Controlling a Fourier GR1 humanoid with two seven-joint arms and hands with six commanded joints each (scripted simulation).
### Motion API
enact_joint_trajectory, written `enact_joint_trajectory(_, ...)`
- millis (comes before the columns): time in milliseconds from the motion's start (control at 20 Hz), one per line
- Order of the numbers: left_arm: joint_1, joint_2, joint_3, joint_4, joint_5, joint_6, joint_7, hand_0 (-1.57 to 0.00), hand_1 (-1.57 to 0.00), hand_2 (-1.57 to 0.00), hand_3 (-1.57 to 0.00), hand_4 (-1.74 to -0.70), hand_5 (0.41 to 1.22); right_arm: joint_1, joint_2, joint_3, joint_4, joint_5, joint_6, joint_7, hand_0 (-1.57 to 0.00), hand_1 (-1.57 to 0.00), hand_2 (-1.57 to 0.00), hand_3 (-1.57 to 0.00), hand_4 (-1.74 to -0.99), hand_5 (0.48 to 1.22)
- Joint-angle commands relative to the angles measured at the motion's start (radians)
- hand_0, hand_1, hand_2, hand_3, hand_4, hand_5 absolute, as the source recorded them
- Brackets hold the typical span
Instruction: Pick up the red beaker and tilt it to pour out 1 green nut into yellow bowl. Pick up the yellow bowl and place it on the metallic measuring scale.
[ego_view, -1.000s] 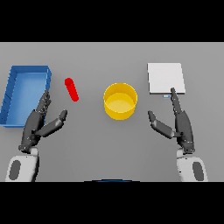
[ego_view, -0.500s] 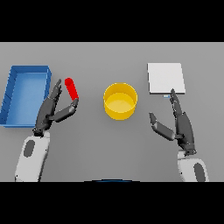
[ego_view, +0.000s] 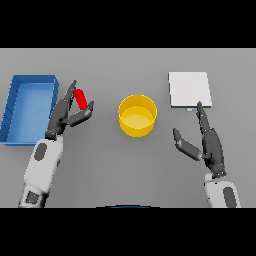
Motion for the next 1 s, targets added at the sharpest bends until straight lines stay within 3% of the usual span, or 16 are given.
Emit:
enact_joint_trajectory(0, -0.011, 0.003, 0.005, 0.013, 0.0, 0.0, -0.001, 0.0, 0.0, 0.0, 0.0, -1.3, 0.69, 0.004, -0.004, 0.001, -0.017, 0.0, 0.002, -0.001, 0.0, 0.0, 0.0, 0.0, -1.271, 0.646)
enact_joint_trajectory(250, -0.086, -0.006, 0.026, 0.112, 0.0, 0.014, -0.019, 0.0, 0.0, 0.0, 0.0, -1.29, 0.683, -0.005, 0.003, -0.008, -0.012, -0.016, 0.002, 0.02, 0.0, 0.0, 0.0, 0.0, -1.265, 0.638)
enact_joint_trajectory(550, -0.152, -0.02, 0.067, 0.23, 0.024, 0.01, -0.103, 0.0, 0.0, 0.0, 0.0, -1.35, 0.704, -0.009, 0.003, 0.001, -0.005, 0.008, -0.009, 0.027, 0.0, 0.0, 0.0, 0.0, -1.261, 0.641)
enact_joint_trajectory(600, -0.167, -0.027, 0.079, 0.24, 0.036, 0.017, -0.111, 0.0, -0.03, -0.07, -0.03, -1.38, 0.724, -0.003, -0.004, -0.003, -0.015, 0.001, -0.002, 0.022, 0.0, 0.0, 0.0, 0.0, -1.259, 0.642)
enact_joint_trajectory(700, -0.167, -0.042, 0.099, 0.247, 0.058, 0.027, -0.108, -0.29, -0.33, -0.36, -0.29, -1.45, 0.783, -0.002, 0.001, -0.003, -0.01, 0.008, -0.012, 0.022, 0.0, 0.0, 0.0, 0.0, -1.258, 0.644)
enact_joint_trajectory(800, -0.194, -0.041, 0.104, 0.281, 0.042, 0.055, -0.091, -0.66, -0.7, -0.73, -0.72, -1.5, 0.941, 0.007, 0.0, -0.003, -0.018, 0.007, -0.012, 0.018, 0.0, 0.0, 0.0, 0.0, -1.255, 0.644)
enact_joint_trajectory(950, -0.219, -0.037, 0.086, 0.317, 0.014, 0.054, -0.112, -1.11, -1.12, -1.14, -0.97, -1.6, 1.078, 0.014, 0.005, 0.004, -0.014, 0.011, -0.009, 0.015, 0.0, 0.0, 0.0, 0.0, -1.252, 0.644)
